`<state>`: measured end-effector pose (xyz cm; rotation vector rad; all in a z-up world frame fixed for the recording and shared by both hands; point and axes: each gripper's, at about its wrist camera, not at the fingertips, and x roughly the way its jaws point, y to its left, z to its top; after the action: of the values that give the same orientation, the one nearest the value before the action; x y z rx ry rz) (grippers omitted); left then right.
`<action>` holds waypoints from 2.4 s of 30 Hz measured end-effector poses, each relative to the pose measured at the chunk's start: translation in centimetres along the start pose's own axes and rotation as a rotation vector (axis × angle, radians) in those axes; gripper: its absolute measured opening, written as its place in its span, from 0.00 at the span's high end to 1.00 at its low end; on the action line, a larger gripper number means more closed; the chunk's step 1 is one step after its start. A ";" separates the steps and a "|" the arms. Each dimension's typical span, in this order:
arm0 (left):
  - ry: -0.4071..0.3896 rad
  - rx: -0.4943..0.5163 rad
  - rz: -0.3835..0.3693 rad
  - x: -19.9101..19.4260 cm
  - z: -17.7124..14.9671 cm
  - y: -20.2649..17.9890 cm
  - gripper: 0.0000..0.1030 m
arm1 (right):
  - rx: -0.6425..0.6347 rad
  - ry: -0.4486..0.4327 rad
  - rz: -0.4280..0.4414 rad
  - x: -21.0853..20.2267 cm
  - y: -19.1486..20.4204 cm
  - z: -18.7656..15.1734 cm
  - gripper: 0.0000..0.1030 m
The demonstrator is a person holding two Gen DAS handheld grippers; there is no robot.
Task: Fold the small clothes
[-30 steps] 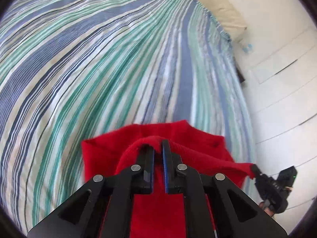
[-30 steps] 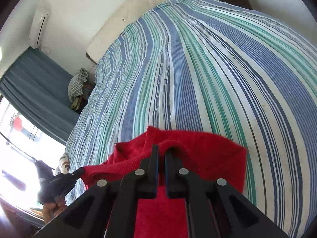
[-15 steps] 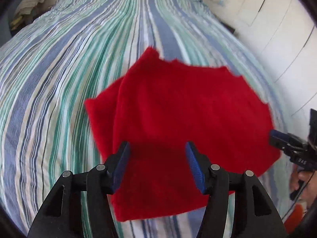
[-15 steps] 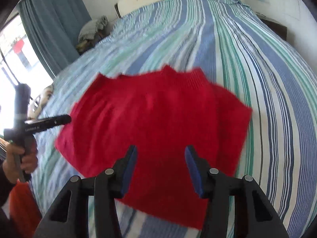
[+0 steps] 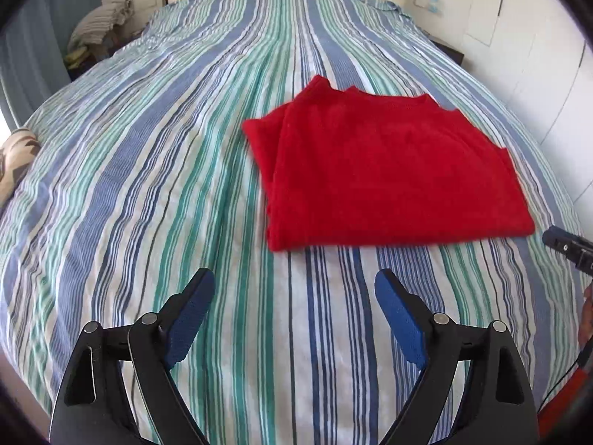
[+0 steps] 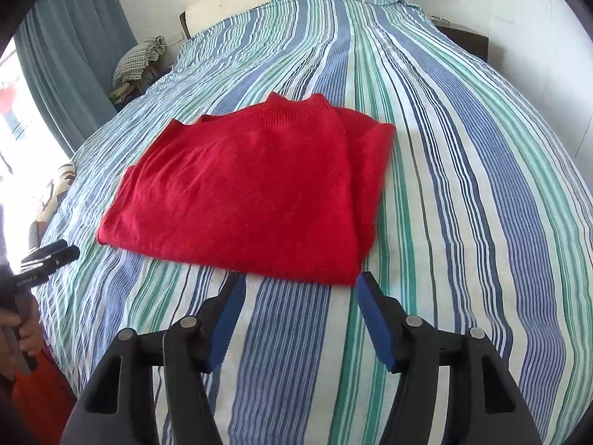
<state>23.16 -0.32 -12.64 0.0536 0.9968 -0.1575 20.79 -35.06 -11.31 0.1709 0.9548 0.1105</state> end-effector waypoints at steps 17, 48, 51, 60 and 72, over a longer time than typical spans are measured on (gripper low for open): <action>-0.006 0.012 0.178 0.6 -6.9 0.7 0.13 | 0.106 -0.033 0.007 -1.9 1.4 -4.5 0.39; 0.046 -0.183 0.113 1.3 -6.1 6.3 0.11 | -0.089 0.096 0.257 11.7 22.4 15.2 0.88; 0.063 -0.214 0.123 1.5 -6.4 7.4 0.11 | -0.041 0.219 0.395 15.4 24.2 12.8 0.68; 0.066 -0.281 0.076 1.2 -6.1 8.6 0.11 | -0.106 0.073 0.325 9.9 20.3 12.5 0.67; 0.070 -0.271 0.105 1.3 -6.5 8.8 0.11 | -0.515 0.318 0.403 15.3 26.7 1.9 0.79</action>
<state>19.83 8.96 -17.44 -0.1372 1.0751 0.0772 30.62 -6.44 -17.37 -0.1383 1.1660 0.7655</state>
